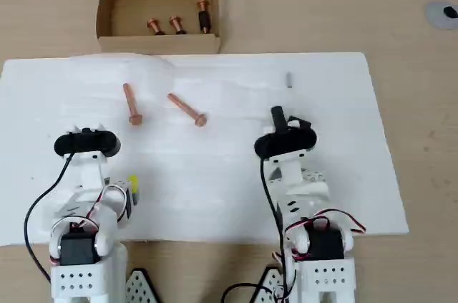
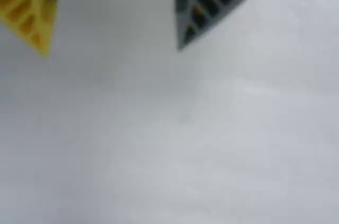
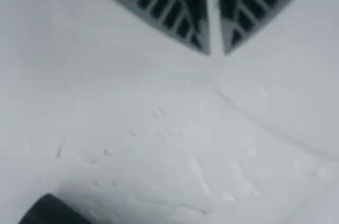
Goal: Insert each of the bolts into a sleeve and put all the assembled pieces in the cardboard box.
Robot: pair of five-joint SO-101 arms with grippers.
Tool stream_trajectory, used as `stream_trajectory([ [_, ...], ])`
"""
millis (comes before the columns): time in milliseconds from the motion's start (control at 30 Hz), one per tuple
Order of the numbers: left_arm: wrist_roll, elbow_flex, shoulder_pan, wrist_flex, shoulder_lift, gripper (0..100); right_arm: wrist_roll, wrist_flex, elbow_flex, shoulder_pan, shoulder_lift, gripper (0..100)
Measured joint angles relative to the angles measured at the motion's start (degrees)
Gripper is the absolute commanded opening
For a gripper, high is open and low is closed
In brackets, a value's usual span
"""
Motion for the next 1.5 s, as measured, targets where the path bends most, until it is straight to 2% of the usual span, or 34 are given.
stream_trajectory([
  [167,0.0,0.0,1.32,0.0,0.0,17,-0.09,-0.26,0.0,-0.53,0.0,1.2],
  [333,-0.09,0.0,2.37,0.0,0.0,17,-0.09,-0.7,0.0,-8.79,-0.09,1.1],
  [433,-2.11,0.18,1.49,-0.09,0.0,17,-0.09,-1.05,0.0,-9.49,-0.26,1.2],
  [533,-6.42,0.18,0.0,-2.2,0.0,15,-0.09,-4.57,0.0,-5.71,-0.26,1.2],
  [667,-8.26,-2.11,-2.29,-3.08,0.09,3,-0.09,-7.03,-3.34,-0.62,-0.26,1.2],
  [800,-8.88,-9.93,-3.43,-3.43,3.78,2,0.7,-5.36,-9.14,0.35,-0.18,1.2],
  [933,-8.88,-20.92,-3.52,-3.43,15.65,2,1.05,-4.75,-18.2,0.26,8.44,1.2],
  [1100,-8.79,-40.35,-3.52,-2.64,37.01,2,1.05,-3.96,-36.22,0.53,27.34,1.2],
  [1333,-8.18,-69.54,-3.52,6.95,69.71,2,1.23,5.36,-64.09,0.44,57.93,1.2],
  [1500,-8.18,-84.57,-2.37,12.57,90.2,2,6.33,11.6,-75.25,0.44,74.73,1.2],
])
